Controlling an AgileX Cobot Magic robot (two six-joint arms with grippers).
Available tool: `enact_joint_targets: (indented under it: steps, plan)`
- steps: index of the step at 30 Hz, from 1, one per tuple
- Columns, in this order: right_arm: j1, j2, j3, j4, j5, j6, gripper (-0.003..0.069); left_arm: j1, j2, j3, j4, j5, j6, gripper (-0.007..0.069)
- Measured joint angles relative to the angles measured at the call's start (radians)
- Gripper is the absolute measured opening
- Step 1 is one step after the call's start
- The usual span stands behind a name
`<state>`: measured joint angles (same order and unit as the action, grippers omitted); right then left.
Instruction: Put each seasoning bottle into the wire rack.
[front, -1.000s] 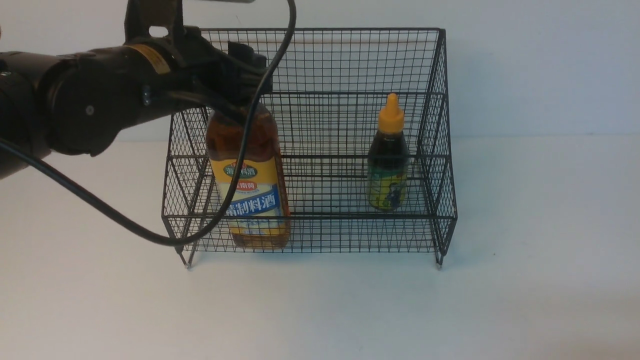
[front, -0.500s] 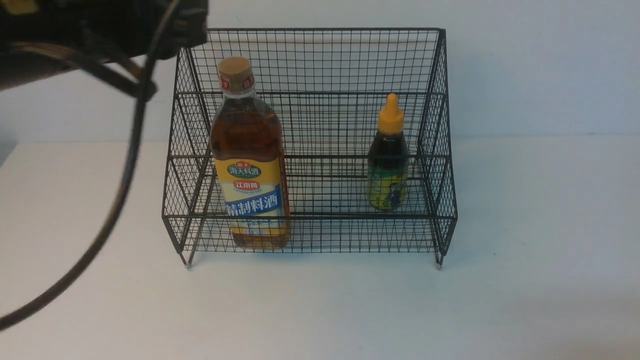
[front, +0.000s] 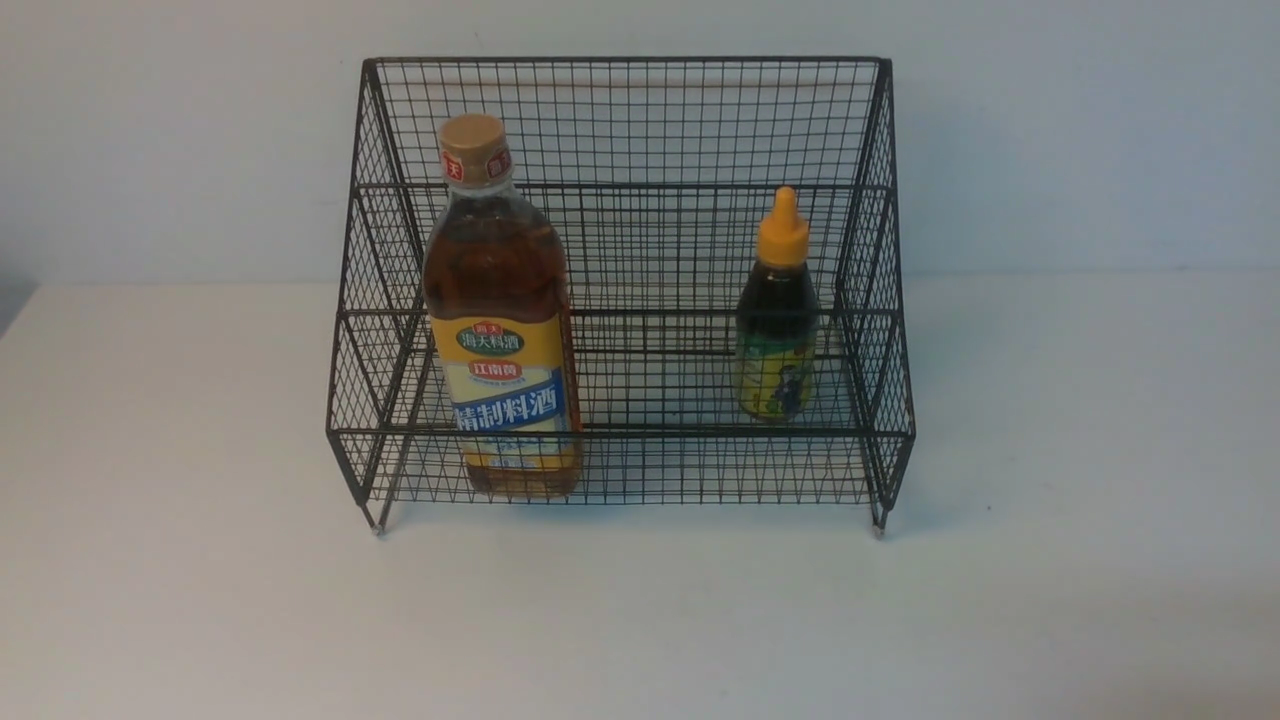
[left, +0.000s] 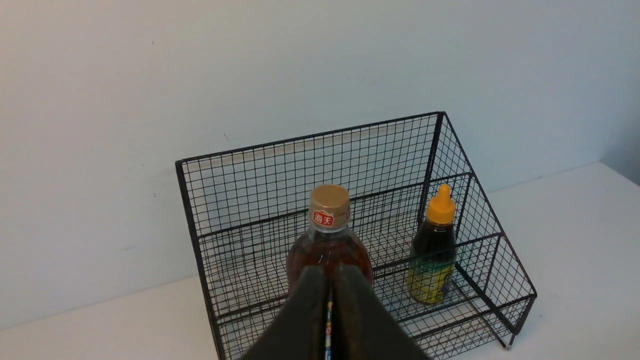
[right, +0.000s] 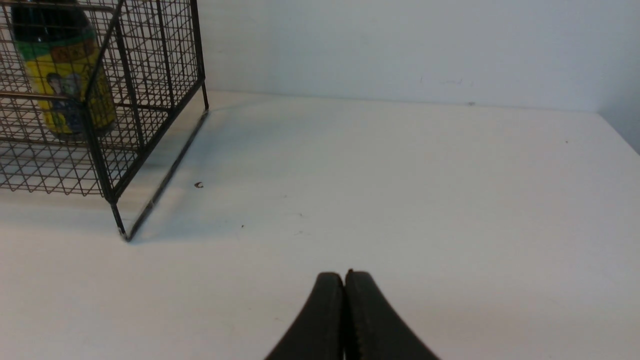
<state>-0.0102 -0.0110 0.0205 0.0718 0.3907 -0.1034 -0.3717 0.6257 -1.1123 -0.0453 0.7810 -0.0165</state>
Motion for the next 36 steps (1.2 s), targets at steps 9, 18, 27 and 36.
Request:
enact_joint_targets:
  steps: [9, 18, 27, 36]
  plan:
    - [0.000, 0.000, 0.000, 0.000, 0.000, 0.000, -0.0015, 0.000, -0.151, 0.142, -0.003, 0.036, -0.027, -0.0005]
    - [0.000, 0.000, 0.000, 0.000, 0.000, 0.000, -0.0015, 0.000, -0.157, 0.153, 0.028, 0.072, -0.016, -0.0005]
    - [0.000, 0.000, 0.000, 0.000, 0.000, 0.000, -0.0015, 0.049, -0.253, 0.303, 0.110, -0.049, -0.016, -0.0005]
    - [0.004, 0.000, 0.000, 0.000, 0.000, 0.000, -0.0015, 0.305, -0.558, 0.855, 0.078, -0.360, 0.008, -0.0005]
